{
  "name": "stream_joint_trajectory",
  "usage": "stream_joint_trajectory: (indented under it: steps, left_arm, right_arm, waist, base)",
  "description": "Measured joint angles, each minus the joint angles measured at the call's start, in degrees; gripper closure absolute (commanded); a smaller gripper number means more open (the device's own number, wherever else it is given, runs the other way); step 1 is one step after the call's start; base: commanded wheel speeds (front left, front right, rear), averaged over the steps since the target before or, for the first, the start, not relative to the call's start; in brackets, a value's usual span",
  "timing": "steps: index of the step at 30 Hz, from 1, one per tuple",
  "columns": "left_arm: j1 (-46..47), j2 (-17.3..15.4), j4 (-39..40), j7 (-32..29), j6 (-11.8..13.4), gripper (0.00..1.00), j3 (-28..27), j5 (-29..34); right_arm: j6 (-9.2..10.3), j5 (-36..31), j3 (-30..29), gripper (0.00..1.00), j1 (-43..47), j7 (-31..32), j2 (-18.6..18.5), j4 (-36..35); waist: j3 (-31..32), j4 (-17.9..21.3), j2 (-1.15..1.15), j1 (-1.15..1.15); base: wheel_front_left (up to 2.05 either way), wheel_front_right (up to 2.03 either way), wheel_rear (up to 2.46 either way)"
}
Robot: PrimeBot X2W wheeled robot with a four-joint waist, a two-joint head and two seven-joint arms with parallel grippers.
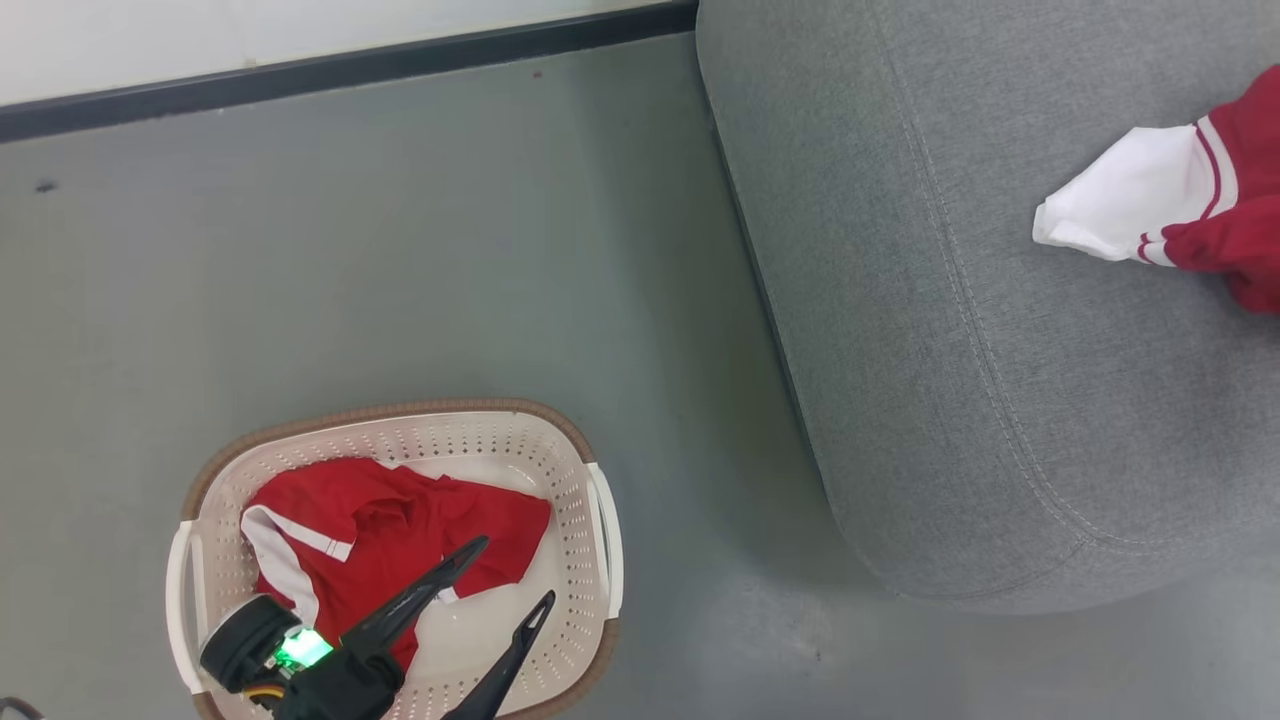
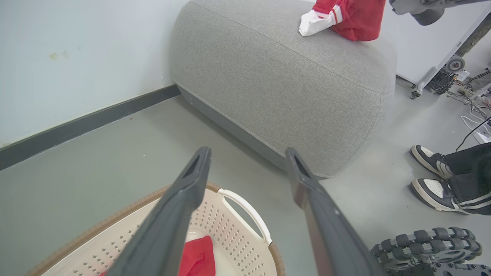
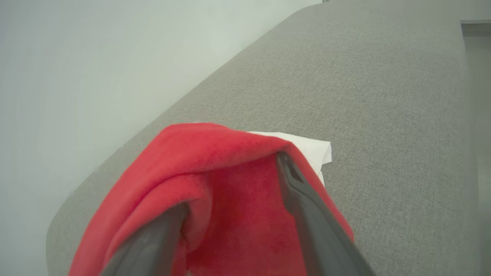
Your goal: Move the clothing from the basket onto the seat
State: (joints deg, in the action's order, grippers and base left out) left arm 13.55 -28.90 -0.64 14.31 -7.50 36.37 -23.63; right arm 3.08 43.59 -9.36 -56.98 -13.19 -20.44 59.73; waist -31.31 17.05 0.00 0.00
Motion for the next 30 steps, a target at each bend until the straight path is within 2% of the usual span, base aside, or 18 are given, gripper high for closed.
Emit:
stream_joint_trajectory:
  steps: [7, 19, 30]
  left_arm:
    - [0.01, 1.26, -0.54, 0.0, 0.0, 0.0, 0.79, -0.11]
    - [-0.01, 5.82, -3.46, 0.0, 0.0, 0.0, 1.82, -1.05]
    - [-2.44, 10.82, -6.89, 0.0, 0.0, 0.0, 2.53, -1.8]
  right_arm:
    - [-0.1, -3.2, 3.56, 0.0, 0.32, 1.63, -0.85, 2.41]
    - [-2.1, -8.32, 9.84, 0.0, 6.44, 6.2, -1.31, 5.37]
    - [-5.42, -10.04, 11.66, 0.0, 12.36, 8.55, -4.35, 4.74]
  waist:
    - [1.72, 0.36, 0.0, 0.0]
    - [7.23, 1.02, 0.0, 0.0]
    - [15.31, 2.19, -0.01, -0.01]
  base:
    - [0.0, 0.0, 0.0]
    - [0.0, 0.0, 0.0]
    - [0.0, 0.0, 0.0]
